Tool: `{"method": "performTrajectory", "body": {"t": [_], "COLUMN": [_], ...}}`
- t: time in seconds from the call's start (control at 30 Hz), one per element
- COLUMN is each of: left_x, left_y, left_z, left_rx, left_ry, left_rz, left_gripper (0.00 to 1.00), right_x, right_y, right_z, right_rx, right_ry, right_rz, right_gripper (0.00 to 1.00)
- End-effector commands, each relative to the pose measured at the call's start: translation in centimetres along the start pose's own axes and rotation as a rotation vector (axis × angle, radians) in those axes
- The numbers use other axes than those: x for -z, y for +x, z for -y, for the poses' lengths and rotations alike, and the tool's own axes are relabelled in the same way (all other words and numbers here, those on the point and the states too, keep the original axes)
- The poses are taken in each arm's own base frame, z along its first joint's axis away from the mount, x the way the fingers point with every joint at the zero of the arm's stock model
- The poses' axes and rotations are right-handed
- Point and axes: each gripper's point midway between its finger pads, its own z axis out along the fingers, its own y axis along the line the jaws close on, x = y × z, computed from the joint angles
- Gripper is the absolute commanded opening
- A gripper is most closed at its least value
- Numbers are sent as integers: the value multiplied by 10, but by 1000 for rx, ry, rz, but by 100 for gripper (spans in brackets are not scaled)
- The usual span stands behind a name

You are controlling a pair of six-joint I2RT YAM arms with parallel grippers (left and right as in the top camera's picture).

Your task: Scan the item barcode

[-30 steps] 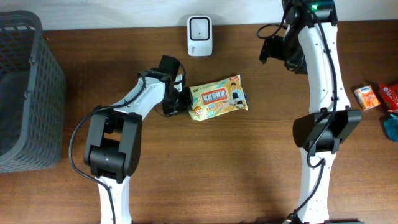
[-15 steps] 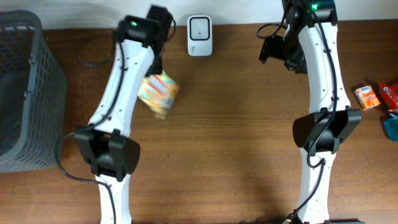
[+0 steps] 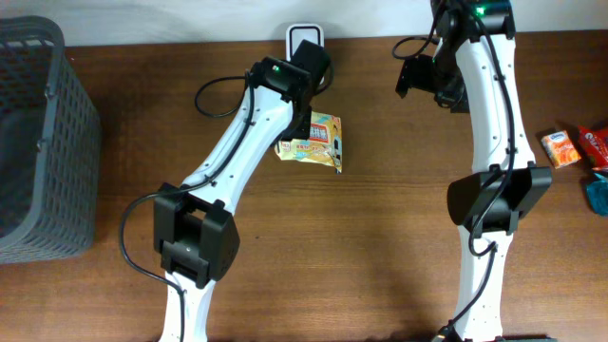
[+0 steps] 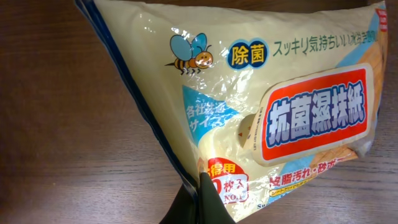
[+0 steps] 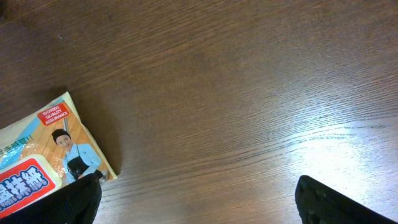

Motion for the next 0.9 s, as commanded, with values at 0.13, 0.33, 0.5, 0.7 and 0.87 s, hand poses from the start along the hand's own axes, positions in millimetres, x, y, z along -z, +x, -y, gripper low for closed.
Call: {"method": "performTrajectory", "body": {"t": [0.13, 0.33, 0.5, 0.7, 0.87], "left_x": [5, 48, 56, 58, 11], "left_y": [-3, -27, -37, -33, -11], "left_z": [-71, -160, -170, -226, -141], "left_rx": [37, 46, 62, 133, 105], "left_ry": [-257, -626, -700, -807, -374], "left_rz": [5, 107, 162, 123, -12], "left_gripper": [0, 0, 0, 0, 0], "right_x": [4, 4, 4, 4, 4], "right_y": [-3, -3, -3, -3, -3], "right_z": [5, 5, 5, 5, 5], "right_rx": [-9, -9, -9, -9, -9], "right_ry": [11, 11, 12, 12, 12], "right_rz": [16, 16, 16, 16, 16], "right_gripper": [99, 99, 99, 99, 99]}}
